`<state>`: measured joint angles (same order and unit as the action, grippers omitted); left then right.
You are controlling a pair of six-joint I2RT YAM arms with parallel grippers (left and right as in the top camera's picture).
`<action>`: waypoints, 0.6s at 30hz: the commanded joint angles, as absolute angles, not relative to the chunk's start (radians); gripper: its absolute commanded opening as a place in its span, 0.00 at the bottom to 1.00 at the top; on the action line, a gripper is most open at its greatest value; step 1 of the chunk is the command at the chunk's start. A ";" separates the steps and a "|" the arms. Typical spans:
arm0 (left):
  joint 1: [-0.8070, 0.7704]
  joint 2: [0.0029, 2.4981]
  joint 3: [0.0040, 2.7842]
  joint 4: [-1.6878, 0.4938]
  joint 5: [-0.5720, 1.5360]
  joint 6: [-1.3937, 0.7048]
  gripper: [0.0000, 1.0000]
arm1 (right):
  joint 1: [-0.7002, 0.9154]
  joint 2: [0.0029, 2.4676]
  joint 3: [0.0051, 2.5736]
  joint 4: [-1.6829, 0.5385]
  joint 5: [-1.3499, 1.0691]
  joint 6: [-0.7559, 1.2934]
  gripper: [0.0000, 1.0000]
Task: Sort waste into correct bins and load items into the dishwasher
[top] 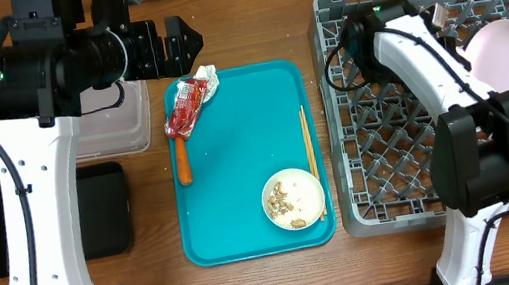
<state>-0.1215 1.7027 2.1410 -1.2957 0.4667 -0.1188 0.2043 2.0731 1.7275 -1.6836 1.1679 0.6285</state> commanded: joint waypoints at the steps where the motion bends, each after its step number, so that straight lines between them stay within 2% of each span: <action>1: -0.116 1.715 2.155 -1.302 0.461 -0.089 1.00 | 0.227 2.074 1.722 -1.678 1.175 0.640 0.04; 18: -0.116 1.717 2.155 -1.305 0.462 -0.089 1.00 | 0.178 2.075 1.722 -1.666 1.226 0.621 0.04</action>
<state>-0.1215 1.7046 2.1410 -1.3056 0.4667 -0.1188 0.1768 2.0731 1.7275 -1.6779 1.1950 0.6235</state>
